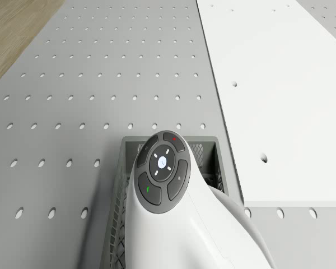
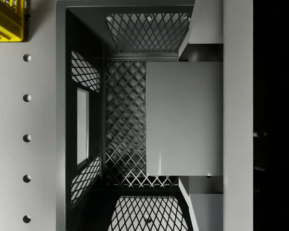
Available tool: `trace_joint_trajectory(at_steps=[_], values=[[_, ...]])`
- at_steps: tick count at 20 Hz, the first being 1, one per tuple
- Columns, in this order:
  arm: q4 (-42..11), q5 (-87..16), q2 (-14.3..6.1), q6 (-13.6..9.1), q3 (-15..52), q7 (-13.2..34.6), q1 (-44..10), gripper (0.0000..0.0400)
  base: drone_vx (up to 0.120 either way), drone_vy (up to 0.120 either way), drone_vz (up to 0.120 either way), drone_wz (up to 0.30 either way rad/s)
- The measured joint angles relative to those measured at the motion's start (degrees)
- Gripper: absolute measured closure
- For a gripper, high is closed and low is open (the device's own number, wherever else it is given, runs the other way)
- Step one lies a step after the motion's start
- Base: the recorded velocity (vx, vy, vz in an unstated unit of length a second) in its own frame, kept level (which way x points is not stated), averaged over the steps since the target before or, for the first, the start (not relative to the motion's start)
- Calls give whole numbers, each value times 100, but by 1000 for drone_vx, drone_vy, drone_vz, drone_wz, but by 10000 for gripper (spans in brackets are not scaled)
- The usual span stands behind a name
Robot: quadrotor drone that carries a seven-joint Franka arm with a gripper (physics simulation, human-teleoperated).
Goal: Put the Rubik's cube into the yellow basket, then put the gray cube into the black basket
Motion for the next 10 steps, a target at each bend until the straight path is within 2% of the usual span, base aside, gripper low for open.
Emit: trace_joint_trajectory(at_steps=[10], values=[[241,-583,72,210,-608,-14,-123,150,0,0,0,0]])
